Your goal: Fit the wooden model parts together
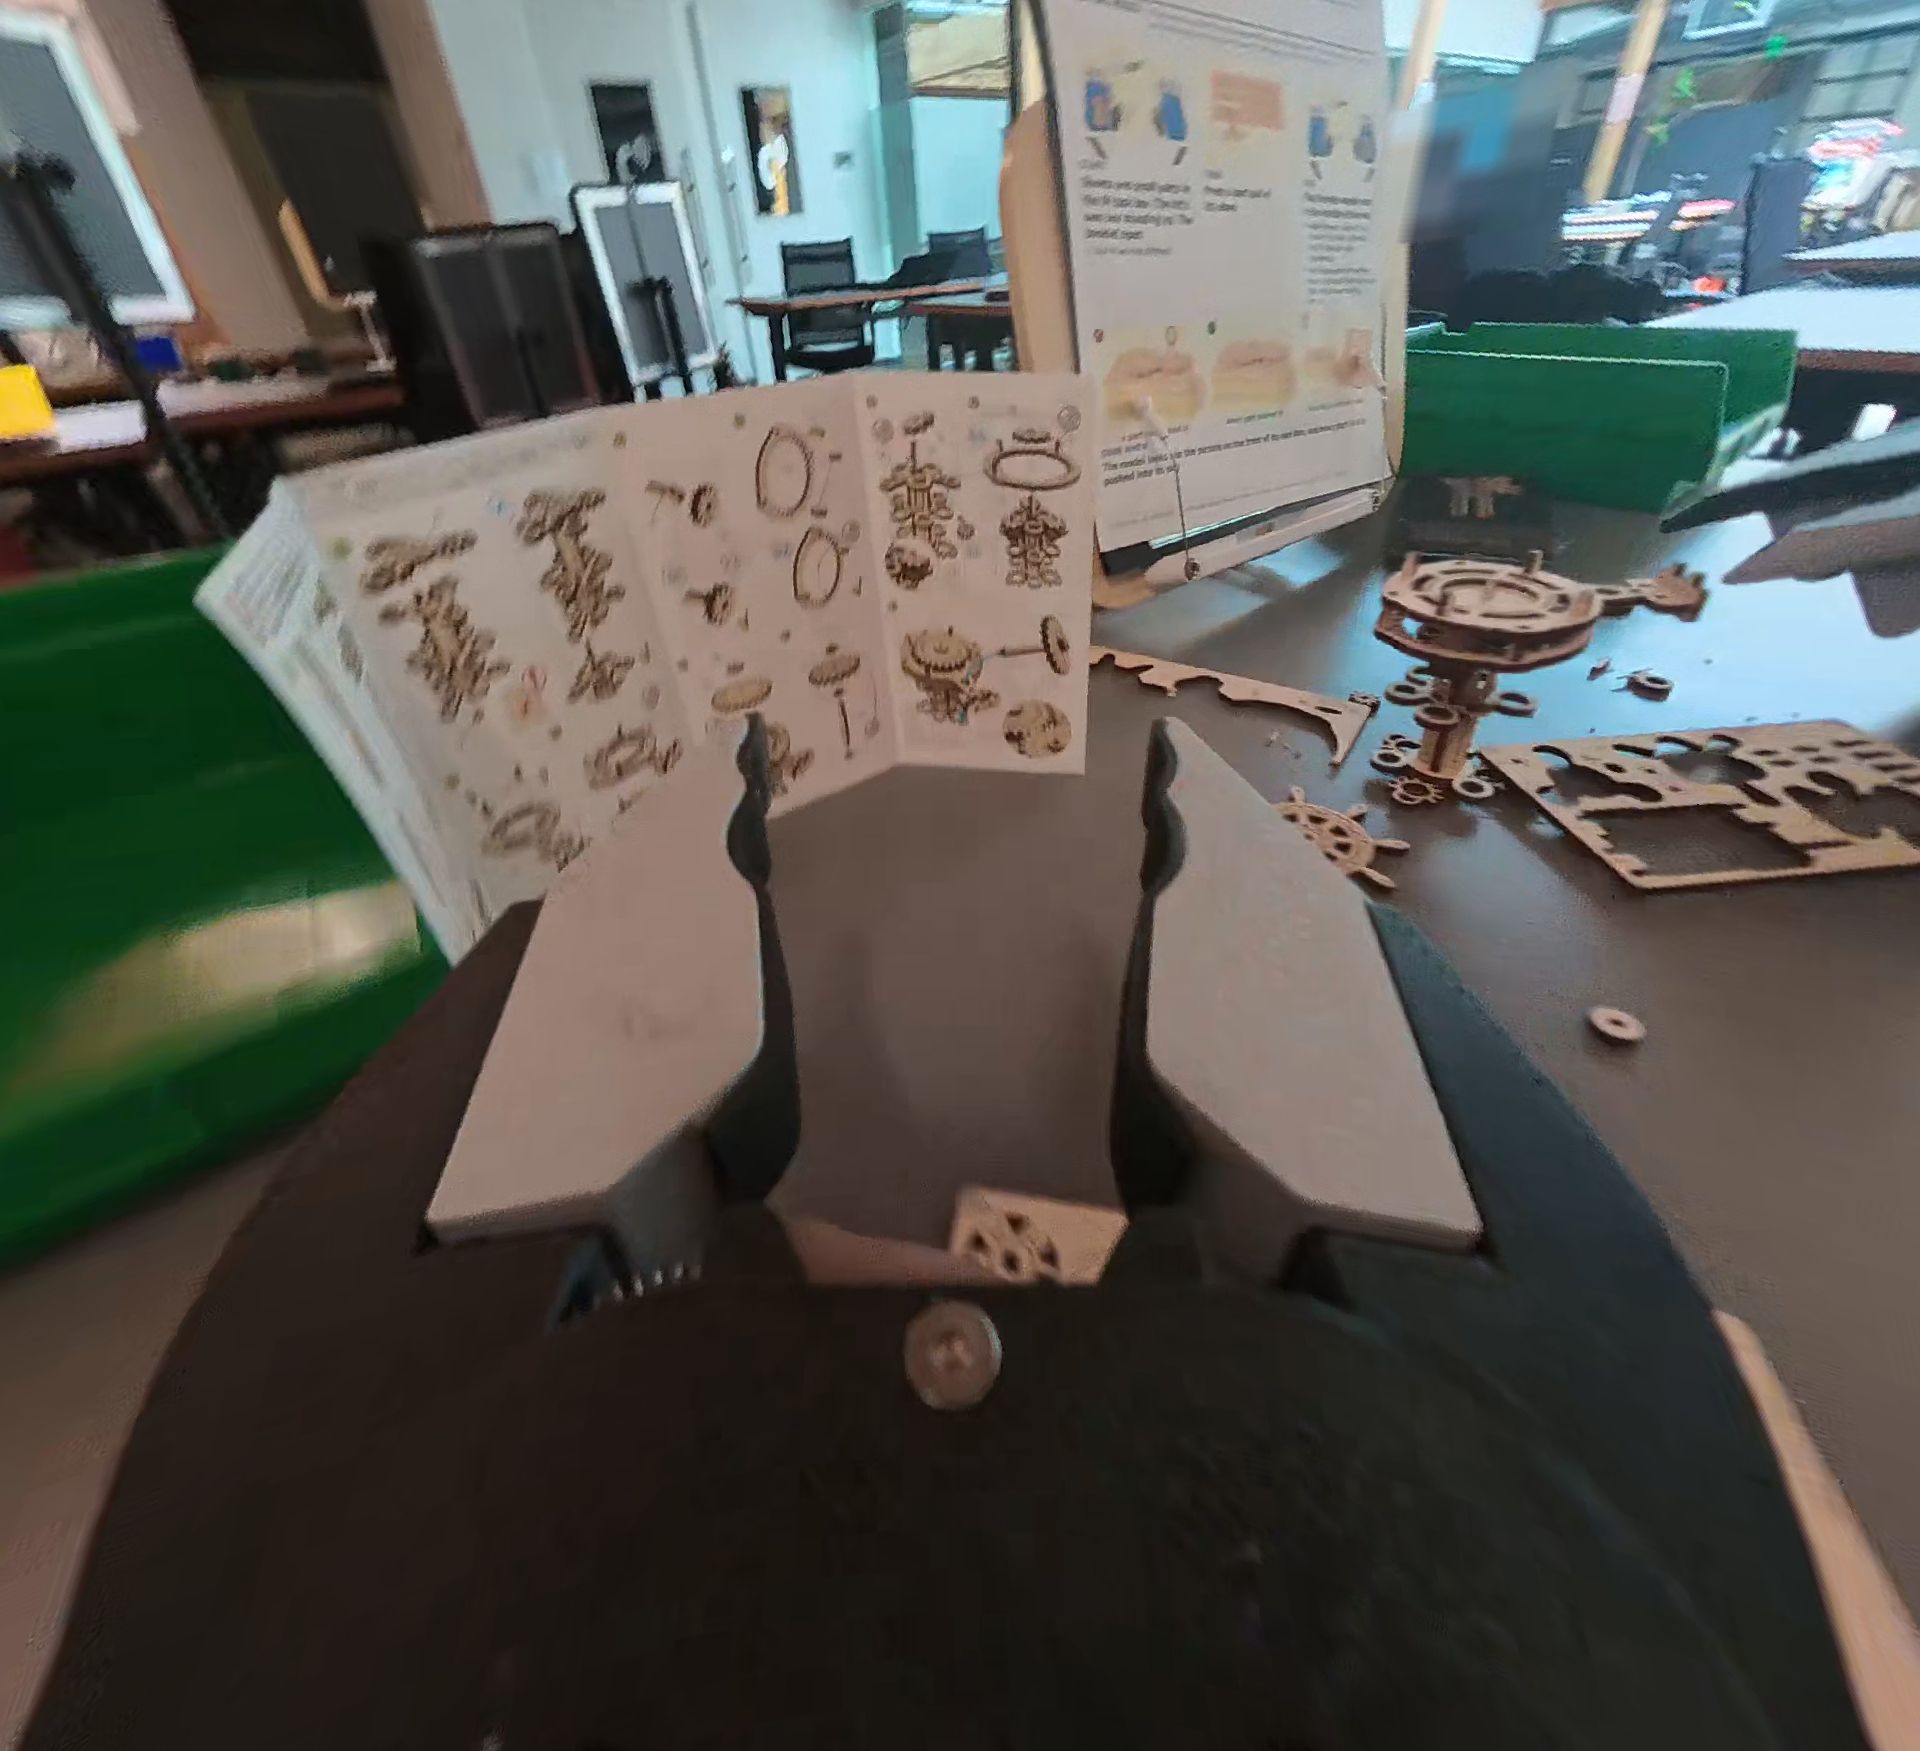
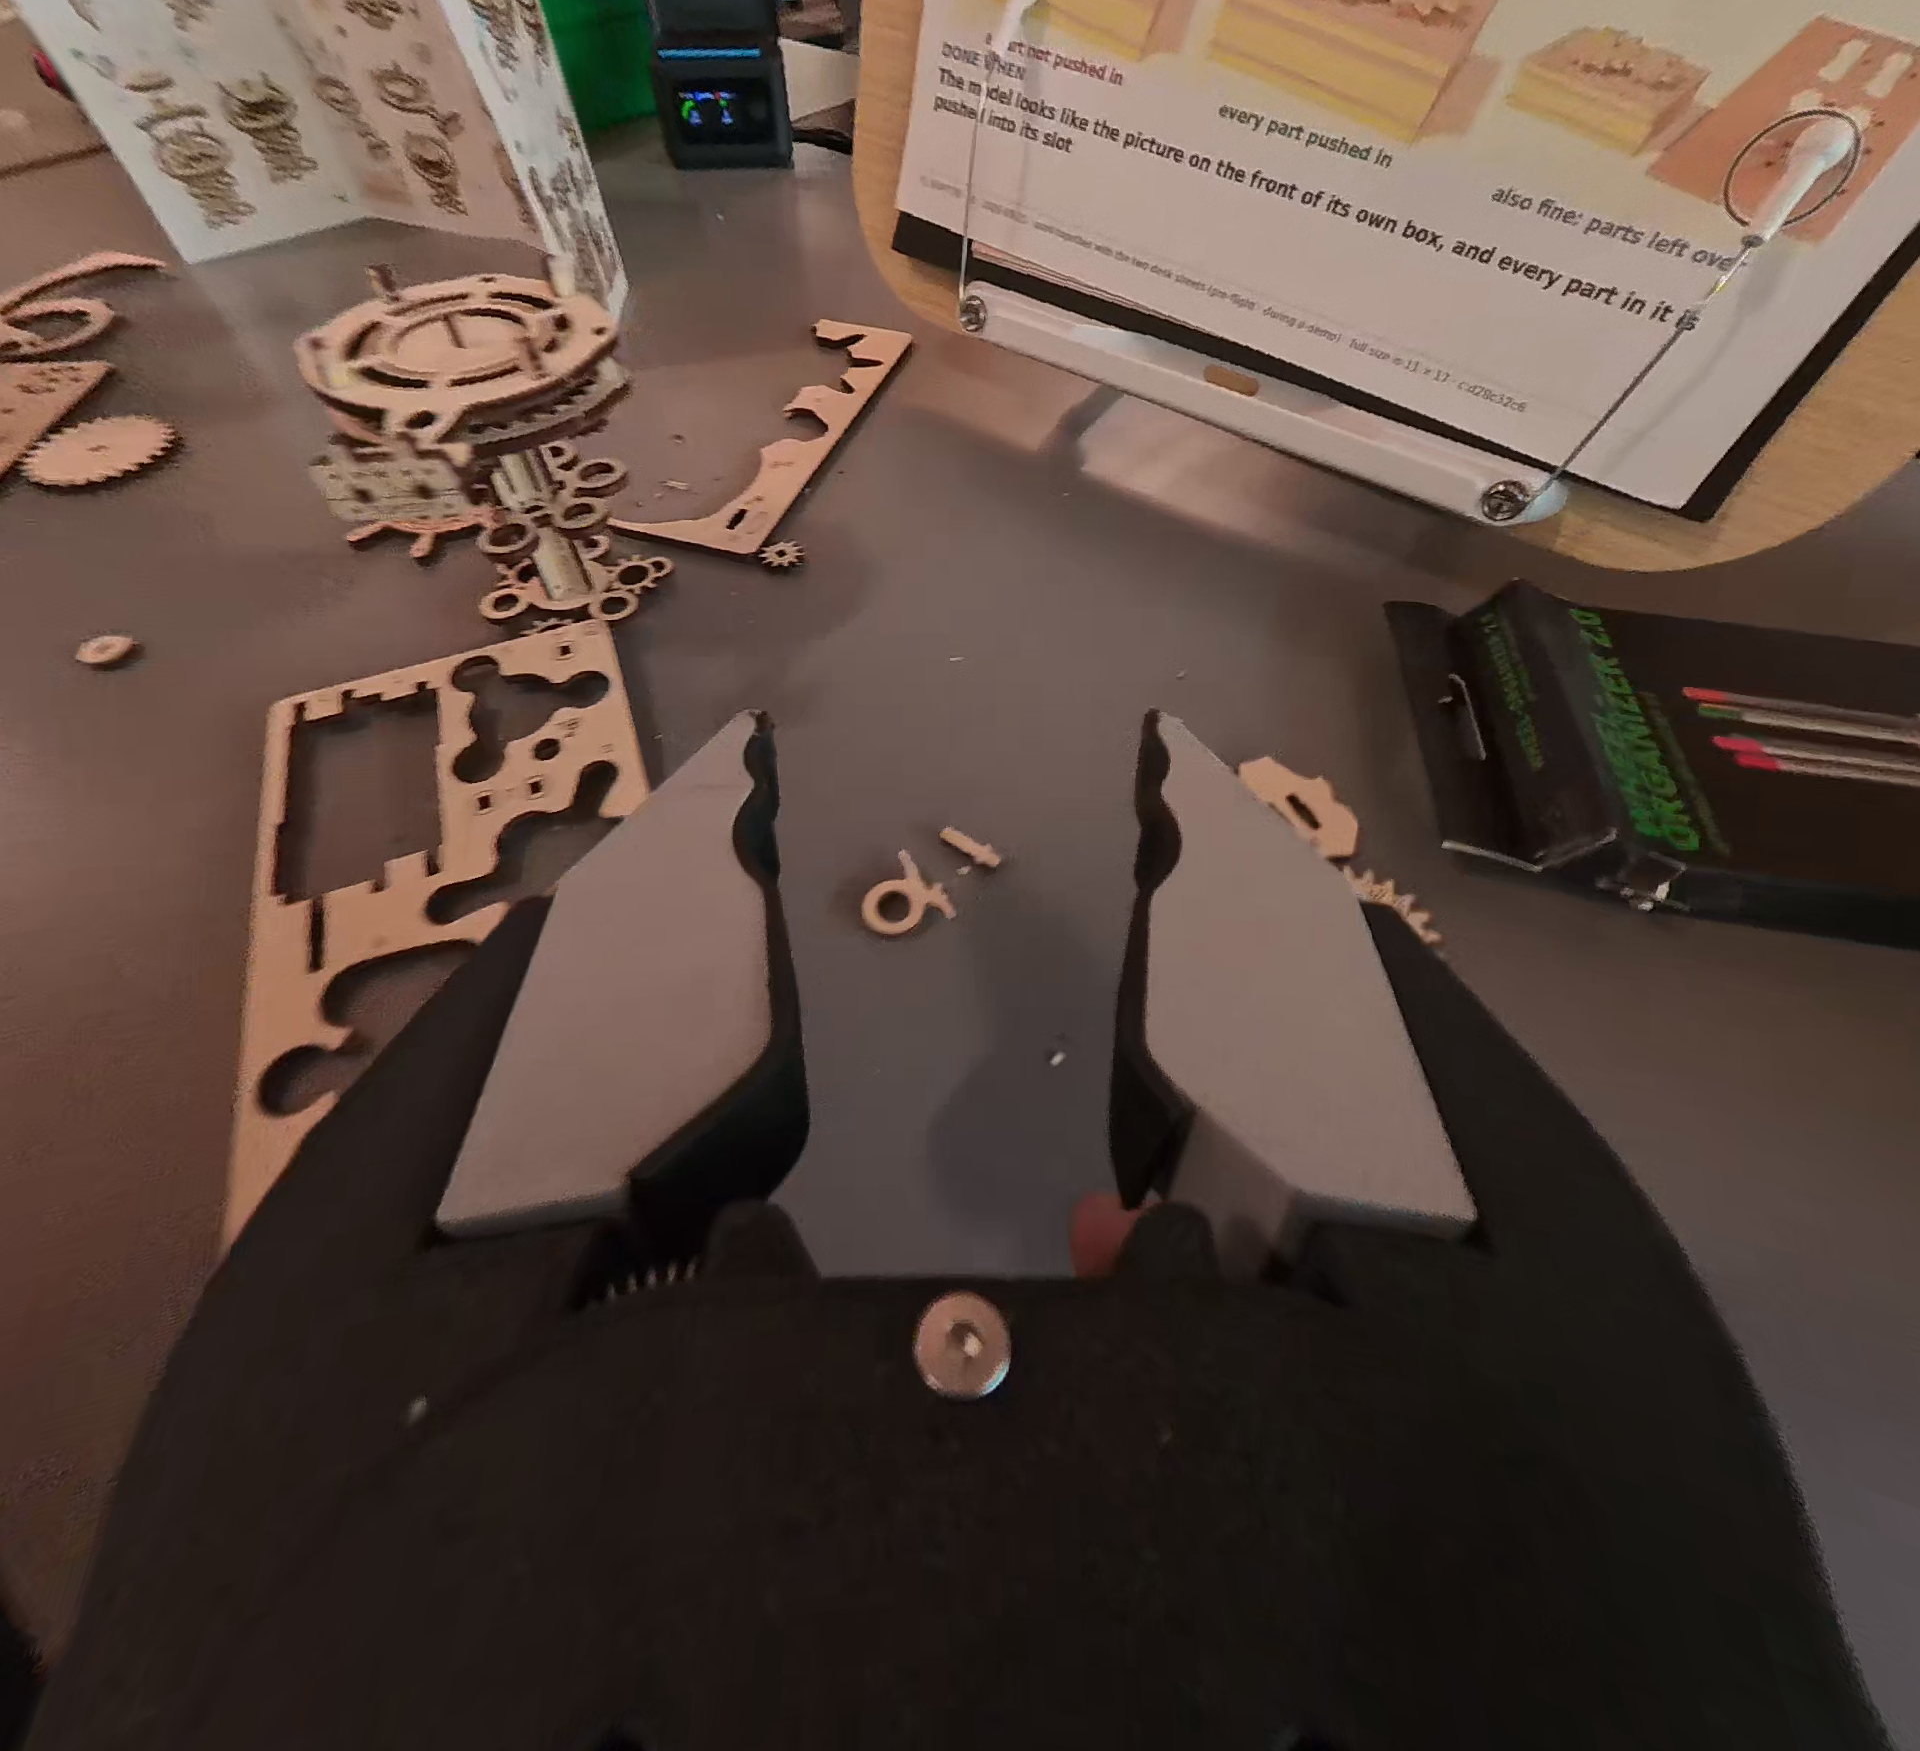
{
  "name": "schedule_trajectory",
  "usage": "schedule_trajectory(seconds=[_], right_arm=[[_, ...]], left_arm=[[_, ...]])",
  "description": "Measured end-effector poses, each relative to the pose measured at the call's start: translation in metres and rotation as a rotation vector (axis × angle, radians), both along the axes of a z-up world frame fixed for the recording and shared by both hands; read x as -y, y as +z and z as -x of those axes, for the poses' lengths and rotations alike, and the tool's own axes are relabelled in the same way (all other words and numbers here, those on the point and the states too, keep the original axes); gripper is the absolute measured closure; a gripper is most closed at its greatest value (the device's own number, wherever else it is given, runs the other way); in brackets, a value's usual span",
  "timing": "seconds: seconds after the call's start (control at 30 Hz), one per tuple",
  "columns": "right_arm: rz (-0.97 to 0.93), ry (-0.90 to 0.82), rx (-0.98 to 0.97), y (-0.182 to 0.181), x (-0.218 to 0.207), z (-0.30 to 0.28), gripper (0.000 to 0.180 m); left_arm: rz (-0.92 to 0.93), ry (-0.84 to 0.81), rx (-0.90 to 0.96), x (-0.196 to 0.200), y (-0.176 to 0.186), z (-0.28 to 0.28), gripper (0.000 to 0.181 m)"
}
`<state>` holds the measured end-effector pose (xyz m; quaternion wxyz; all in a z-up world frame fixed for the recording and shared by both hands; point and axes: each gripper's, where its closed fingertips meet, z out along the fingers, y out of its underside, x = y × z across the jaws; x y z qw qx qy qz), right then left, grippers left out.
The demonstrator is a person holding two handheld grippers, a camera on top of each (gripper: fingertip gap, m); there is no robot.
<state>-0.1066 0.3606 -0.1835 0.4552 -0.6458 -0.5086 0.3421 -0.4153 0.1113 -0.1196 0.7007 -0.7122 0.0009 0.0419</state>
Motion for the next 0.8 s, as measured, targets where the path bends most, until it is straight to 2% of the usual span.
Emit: schedule_trajectory(seconds=[0.07,0.13,0.23,0.3,0.4,0.5,0.67,0.8], right_arm=[[-0.024,0.0,0.02,-0.005,-0.011,0.009,0.113],[-0.061,-0.004,0.019,-0.003,-0.019,0.016,0.116],[-0.117,-0.052,-0.006,0.002,-0.03,0.015,0.114],[-0.136,-0.08,-0.036,0.007,-0.032,0.012,0.115],[-0.157,-0.098,-0.057,0.011,-0.033,0.008,0.117],[-0.15,-0.076,-0.066,0.012,-0.03,0.008,0.117],[-0.134,-0.027,-0.081,0.013,-0.02,0.009,0.108],[-0.109,0.014,-0.14,0.02,-0.009,0.01,0.106]], left_arm=[[-0.014,-0.032,-0.043,-0.011,0.001,0.006,0.118],[0.032,-0.051,-0.005,-0.011,-0.007,0.006,0.118],[0.042,0.05,-0.068,0.002,-0.018,0.016,0.123],[0.023,0.046,-0.084,0.002,-0.015,0.01,0.13],[0.024,0.024,-0.09,0.0,-0.016,0.006,0.126],[-0.013,0.01,-0.065,0.002,-0.012,0.003,0.13],[-0.082,0.012,-0.101,0.005,-0.001,-0.001,0.131],[-0.204,-0.056,-0.01,0.011,0.019,-0.005,0.127]])
